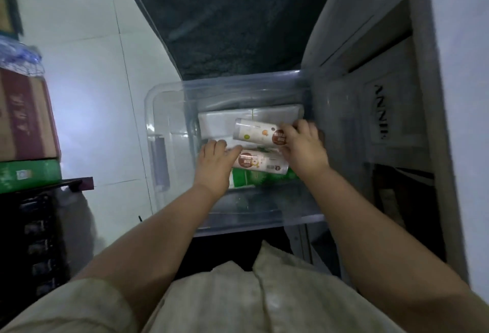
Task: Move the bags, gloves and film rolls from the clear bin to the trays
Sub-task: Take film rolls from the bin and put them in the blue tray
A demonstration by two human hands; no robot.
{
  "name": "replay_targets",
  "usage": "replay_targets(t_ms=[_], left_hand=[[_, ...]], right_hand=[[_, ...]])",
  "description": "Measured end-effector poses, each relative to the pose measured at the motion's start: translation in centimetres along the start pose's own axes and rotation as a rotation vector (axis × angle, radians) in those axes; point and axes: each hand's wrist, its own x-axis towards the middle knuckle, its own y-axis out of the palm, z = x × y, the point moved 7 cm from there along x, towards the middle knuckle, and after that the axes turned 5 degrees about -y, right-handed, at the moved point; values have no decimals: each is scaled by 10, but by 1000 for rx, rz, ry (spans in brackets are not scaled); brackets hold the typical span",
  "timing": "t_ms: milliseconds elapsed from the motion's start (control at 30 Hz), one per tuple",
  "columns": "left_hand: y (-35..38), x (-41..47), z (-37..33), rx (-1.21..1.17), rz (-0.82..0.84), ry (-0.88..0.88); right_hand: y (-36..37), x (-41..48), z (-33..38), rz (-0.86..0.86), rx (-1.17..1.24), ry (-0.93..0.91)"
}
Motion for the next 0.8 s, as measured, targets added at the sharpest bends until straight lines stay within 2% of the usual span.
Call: replay_targets(t_ms=[133,333,533,800], left_hand=[[-61,-35,1,42,-95,156],[-111,-80,4,63,-180,388],[-130,-150,-31,129,-173,729],[-135,-274,-135,124,-203,1122]], right_hand=[[-57,-47,42,-167,-20,-11],[-102,-136,98,-378,-48,138],[-115,-258,134,-590,-89,397],[-115,-468,133,-874,-82,778]])
